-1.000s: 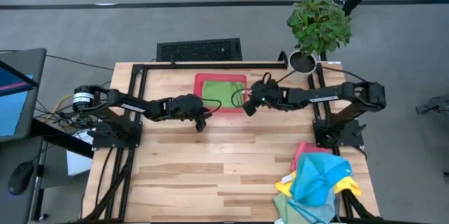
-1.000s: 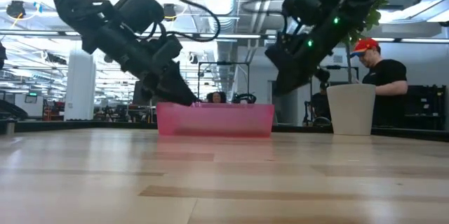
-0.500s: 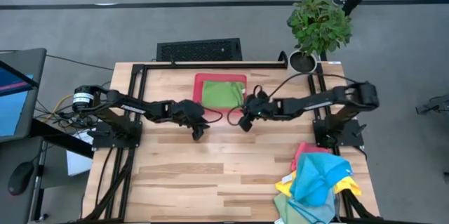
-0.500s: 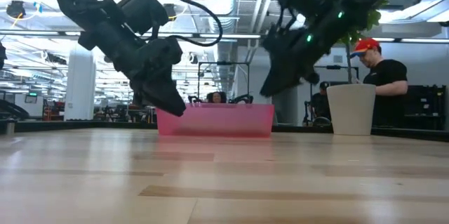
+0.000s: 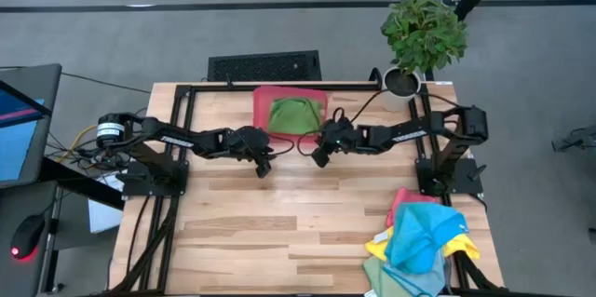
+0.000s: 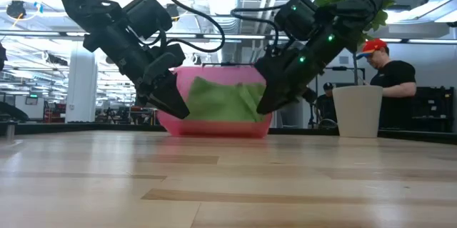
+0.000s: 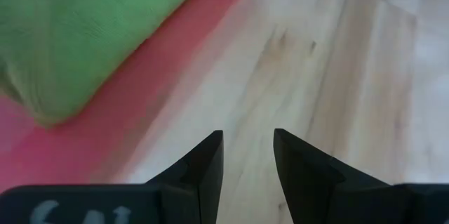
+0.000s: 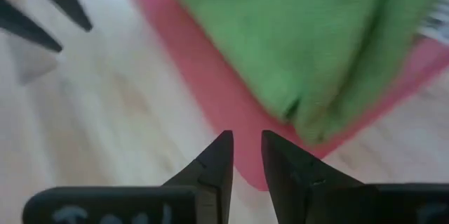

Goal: Fold microfiber towels
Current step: Move the red bin to the top of the table, then fold the blue microfiber cloth

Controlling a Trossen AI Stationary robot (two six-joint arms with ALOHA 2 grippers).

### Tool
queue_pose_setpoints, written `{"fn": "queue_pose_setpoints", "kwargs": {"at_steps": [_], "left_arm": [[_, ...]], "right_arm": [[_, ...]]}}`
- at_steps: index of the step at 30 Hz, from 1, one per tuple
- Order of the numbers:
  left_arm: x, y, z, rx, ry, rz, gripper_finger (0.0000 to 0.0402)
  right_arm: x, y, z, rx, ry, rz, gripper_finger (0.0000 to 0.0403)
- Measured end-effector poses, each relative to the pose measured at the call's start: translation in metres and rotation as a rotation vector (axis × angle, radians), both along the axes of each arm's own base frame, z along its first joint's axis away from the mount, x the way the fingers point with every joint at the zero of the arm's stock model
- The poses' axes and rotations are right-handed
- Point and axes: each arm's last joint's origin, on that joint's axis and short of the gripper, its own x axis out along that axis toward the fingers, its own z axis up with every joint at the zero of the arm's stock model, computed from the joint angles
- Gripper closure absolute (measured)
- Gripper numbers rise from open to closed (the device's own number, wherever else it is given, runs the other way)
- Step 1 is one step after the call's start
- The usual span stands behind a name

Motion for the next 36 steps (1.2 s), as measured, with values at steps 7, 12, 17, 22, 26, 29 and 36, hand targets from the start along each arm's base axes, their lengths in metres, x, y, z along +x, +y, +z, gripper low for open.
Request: {"fn": "queue_pose_setpoints", "kwargs": {"at_steps": [7, 12, 17, 22, 26, 29, 36], "left_arm": [[0.001, -0.004, 0.008, -0.128, -0.071, -0.050, 0.0284], [-0.007, -0.006, 0.029, -0.113, -0.126, -0.050, 0.0284], [-0.020, -0.010, 0.057, -0.083, -0.211, -0.042, 0.0284], [-0.024, -0.027, 0.070, -0.108, -0.261, -0.124, 0.0284], [-0.022, -0.043, 0.072, -0.153, -0.285, -0.202, 0.0284], [-0.021, -0.054, 0.074, -0.155, -0.305, -0.242, 0.0284], [-0.019, -0.069, 0.079, -0.159, -0.358, -0.264, 0.0277]], "right_arm": [[-0.006, 0.016, 0.040, -0.020, -0.131, 0.057, 0.0301], [-0.022, 0.023, 0.069, -0.032, -0.158, 0.078, 0.0301], [-0.037, 0.045, 0.071, 0.043, -0.074, 0.101, 0.0301], [-0.068, 0.092, 0.070, 0.344, 0.096, 0.128, 0.0301], [-0.092, 0.133, 0.088, 0.557, 0.106, 0.158, 0.0301], [-0.106, 0.159, 0.115, 0.656, 0.071, 0.195, 0.0302], [-0.145, 0.202, 0.161, 0.680, 0.201, 0.243, 0.0328]]}}
